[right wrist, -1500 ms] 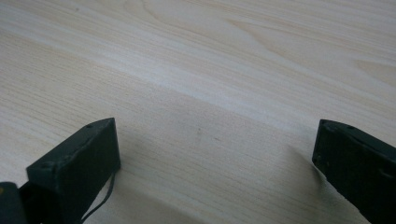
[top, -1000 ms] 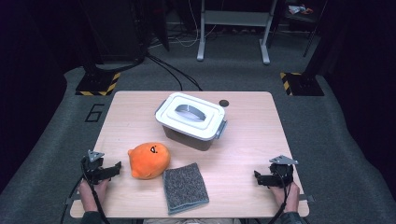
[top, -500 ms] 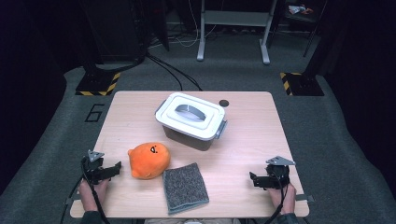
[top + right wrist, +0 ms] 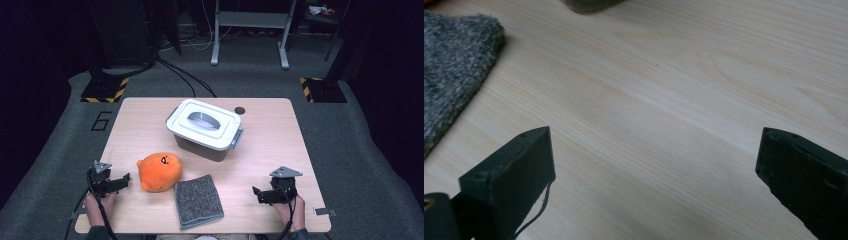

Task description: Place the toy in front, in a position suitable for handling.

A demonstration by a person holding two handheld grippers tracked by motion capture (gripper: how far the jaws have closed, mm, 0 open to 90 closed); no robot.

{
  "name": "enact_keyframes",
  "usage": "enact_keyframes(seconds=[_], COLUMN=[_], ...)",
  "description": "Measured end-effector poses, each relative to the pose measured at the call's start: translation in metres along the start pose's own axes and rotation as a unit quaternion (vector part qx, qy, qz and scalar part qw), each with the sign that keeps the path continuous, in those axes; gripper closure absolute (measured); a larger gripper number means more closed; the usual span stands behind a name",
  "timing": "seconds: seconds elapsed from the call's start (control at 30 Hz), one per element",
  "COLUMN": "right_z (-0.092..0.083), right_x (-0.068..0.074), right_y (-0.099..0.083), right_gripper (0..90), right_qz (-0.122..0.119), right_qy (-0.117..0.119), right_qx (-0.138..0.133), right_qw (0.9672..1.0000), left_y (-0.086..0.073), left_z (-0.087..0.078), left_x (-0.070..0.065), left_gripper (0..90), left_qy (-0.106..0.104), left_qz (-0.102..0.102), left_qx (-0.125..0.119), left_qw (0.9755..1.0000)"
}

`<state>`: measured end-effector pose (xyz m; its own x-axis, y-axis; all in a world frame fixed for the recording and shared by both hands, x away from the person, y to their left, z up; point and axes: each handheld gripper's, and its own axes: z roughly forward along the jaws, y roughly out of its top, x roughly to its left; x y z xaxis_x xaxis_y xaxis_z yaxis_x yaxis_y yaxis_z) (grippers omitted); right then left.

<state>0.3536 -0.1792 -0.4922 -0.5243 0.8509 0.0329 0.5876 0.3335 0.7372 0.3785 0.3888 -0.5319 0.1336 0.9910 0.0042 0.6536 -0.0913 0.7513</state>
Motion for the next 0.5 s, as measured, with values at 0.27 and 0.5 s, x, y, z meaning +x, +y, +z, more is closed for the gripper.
enact_keyframes(seconds=[0.27,0.5], right_z=[0.007,0.015], right_x=[0.022,0.045], right_y=[0.009,0.021], right_gripper=[1.6,1.7], right_qz=[-0.027,-0.05], right_qy=[0.028,0.055], right_qx=[0.006,0.012], right_qw=[0.9992,0.9972], left_y=[0.0,0.0], left_z=[0.0,0.0], left_x=[0.0,0.0], left_gripper=[13.1,13.1], left_qy=[0.0,0.0], left_qz=[0.0,0.0], left_qx=[0.0,0.0], left_qw=[1.0,1.0])
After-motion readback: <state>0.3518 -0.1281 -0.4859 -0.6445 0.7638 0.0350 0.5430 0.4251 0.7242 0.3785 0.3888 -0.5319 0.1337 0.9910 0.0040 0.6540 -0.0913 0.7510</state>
